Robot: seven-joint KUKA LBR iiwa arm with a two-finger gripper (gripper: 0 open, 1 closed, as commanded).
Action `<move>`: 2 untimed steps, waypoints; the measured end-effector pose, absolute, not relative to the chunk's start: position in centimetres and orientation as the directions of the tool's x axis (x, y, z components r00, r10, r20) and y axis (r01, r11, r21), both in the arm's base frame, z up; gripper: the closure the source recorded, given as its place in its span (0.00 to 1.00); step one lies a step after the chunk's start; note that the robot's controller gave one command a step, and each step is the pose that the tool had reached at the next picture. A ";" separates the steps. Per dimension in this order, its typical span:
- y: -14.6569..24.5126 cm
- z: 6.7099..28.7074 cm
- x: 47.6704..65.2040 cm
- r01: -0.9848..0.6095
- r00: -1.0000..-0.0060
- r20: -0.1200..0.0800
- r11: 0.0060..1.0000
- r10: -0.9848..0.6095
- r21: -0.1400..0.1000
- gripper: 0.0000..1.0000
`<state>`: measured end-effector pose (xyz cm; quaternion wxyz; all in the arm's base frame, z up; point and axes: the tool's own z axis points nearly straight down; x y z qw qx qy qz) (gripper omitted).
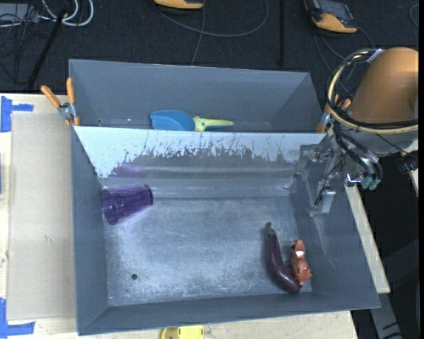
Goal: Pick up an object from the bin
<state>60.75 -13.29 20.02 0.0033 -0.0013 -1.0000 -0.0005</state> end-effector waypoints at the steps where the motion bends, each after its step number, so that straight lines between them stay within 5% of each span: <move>1: -13.2 20.5 60.9 0.000 -1.000 -0.001 1.000 0.000 0.000 0.00; 2: -14.5 16.6 57.0 -0.077 -0.997 -0.005 0.997 -0.077 0.000 0.00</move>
Offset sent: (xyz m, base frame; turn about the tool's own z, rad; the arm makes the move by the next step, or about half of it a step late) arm -0.0706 -0.0250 -0.0680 -0.1348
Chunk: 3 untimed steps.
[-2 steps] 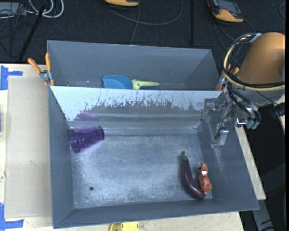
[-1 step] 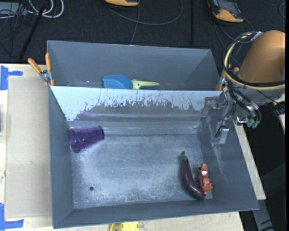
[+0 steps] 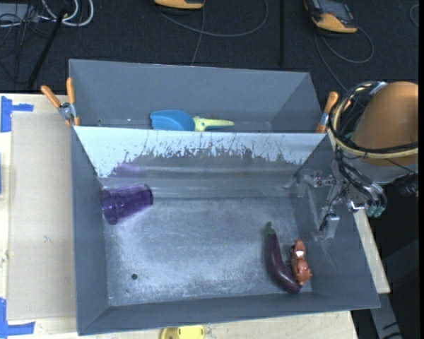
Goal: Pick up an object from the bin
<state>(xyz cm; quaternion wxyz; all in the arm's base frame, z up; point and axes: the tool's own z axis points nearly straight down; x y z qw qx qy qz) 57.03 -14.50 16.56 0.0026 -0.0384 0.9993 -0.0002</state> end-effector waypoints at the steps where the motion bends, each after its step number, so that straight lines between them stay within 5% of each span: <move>1: -15.5 9.7 59.9 -0.145 -0.989 -0.007 0.989 -0.145 -0.003 0.00; 2: -15.4 8.2 60.6 -0.139 -0.990 -0.003 0.990 -0.139 0.000 0.00; 3: -13.8 14.8 60.1 -0.186 -0.983 0.004 0.983 -0.186 0.002 0.00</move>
Offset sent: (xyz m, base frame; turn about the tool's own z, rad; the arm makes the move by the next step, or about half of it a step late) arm -0.0198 -0.0068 -0.0956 0.0555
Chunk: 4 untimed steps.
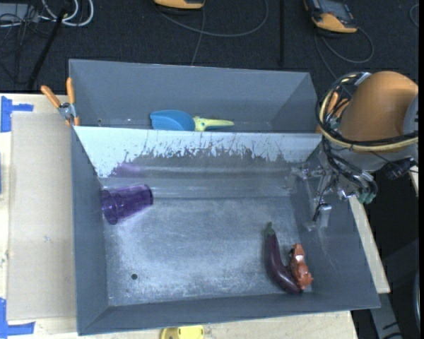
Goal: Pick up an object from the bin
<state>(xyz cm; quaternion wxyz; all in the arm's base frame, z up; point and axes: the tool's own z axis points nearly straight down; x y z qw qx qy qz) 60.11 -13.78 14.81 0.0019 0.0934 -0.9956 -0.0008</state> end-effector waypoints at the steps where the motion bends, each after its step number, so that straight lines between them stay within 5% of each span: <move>1: -14.1 12.7 56.9 -0.326 -0.945 -0.009 0.945 -0.326 -0.005 0.00; 2: -15.3 8.3 58.3 -0.240 -0.971 -0.002 0.971 -0.240 0.001 0.00; 4: -15.3 7.7 51.3 -0.447 -0.895 -0.002 0.894 -0.447 0.006 0.00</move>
Offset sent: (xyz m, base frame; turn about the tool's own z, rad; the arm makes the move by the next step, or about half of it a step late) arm -0.0069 -0.0213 -0.0781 -0.0111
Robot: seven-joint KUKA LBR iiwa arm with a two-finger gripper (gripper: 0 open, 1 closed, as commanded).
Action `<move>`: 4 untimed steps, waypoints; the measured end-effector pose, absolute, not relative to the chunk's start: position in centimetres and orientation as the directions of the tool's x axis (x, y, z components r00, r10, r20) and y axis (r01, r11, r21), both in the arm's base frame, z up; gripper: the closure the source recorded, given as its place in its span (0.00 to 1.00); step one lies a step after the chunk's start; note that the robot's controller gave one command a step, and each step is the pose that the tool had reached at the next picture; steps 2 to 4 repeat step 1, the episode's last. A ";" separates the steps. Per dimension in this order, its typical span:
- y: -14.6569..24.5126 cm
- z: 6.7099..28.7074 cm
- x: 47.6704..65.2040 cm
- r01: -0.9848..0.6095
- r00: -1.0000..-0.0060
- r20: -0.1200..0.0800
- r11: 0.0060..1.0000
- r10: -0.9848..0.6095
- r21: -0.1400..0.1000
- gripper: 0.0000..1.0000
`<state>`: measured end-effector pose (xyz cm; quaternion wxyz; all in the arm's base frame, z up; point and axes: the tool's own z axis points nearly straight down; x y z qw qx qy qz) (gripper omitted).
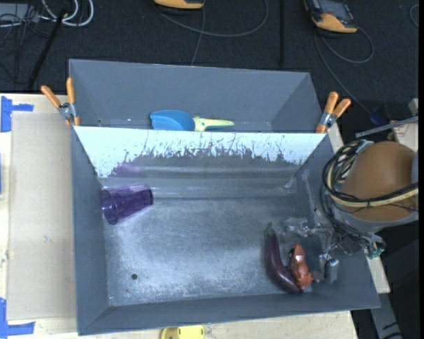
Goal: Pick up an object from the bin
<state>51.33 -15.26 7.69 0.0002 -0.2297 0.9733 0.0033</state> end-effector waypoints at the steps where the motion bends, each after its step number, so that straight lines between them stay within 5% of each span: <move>1: -13.2 6.9 48.8 -0.233 -0.973 0.001 0.973 -0.233 0.001 1.00; 4: -13.2 6.9 48.8 -0.233 -0.973 0.001 0.973 -0.233 0.001 1.00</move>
Offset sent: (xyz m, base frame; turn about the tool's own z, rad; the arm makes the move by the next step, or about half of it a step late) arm 0.0000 0.0000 0.0000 0.0000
